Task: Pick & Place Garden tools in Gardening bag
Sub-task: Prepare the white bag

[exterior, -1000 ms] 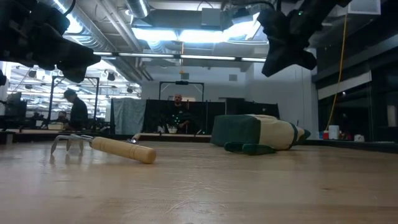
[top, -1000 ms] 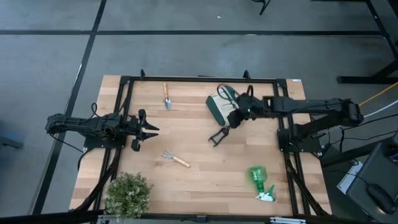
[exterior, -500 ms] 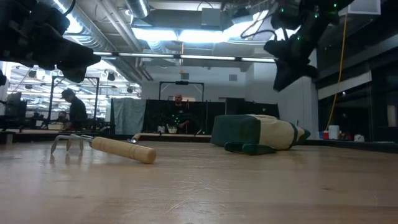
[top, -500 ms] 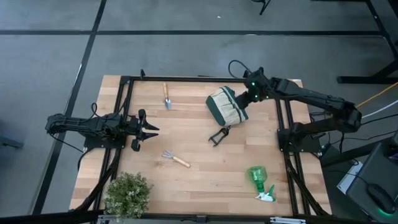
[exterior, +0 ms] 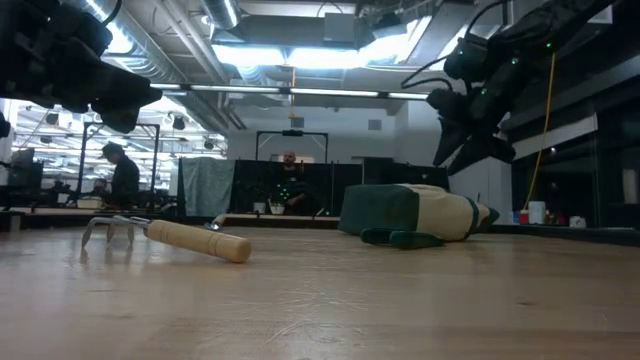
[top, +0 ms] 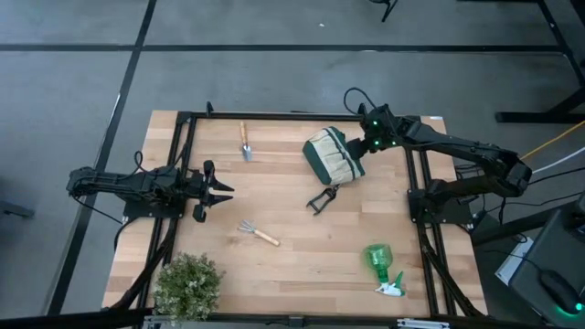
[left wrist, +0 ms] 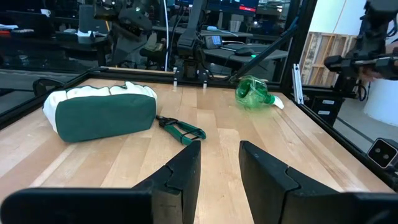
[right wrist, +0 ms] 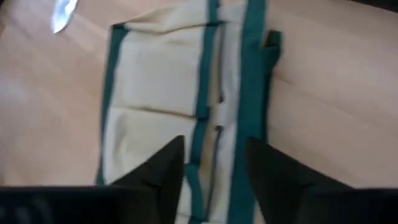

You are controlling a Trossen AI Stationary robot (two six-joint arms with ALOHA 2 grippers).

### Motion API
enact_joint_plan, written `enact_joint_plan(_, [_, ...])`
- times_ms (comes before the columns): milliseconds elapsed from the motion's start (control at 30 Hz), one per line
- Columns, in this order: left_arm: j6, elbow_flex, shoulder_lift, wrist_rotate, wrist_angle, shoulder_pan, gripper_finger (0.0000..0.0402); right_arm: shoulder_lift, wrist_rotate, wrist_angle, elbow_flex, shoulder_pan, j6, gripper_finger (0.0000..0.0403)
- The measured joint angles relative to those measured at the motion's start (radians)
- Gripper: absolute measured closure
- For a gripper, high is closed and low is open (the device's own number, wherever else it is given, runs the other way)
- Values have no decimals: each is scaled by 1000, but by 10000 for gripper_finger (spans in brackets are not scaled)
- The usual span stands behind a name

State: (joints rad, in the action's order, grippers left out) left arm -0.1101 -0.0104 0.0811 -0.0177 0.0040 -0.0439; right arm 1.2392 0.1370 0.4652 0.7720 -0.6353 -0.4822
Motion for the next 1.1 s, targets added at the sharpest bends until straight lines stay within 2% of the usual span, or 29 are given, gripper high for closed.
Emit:
enact_joint_plan(133, [0,0,0,0,0,0,296,0,-63,0,0,-11,-1,165])
enact_joint_plan(300, [0,0,0,0,0,0,296,20,-17,3,0,-36,1,138])
enact_joint_plan(633, [0,0,0,0,0,0,296,135,168,-32,0,-115,81,148])
enact_joint_plan(800, [0,0,0,0,0,0,296,184,317,-51,0,-169,124,157])
enact_joint_plan(1100, [0,0,0,0,0,0,296,250,376,-88,0,-223,148,170])
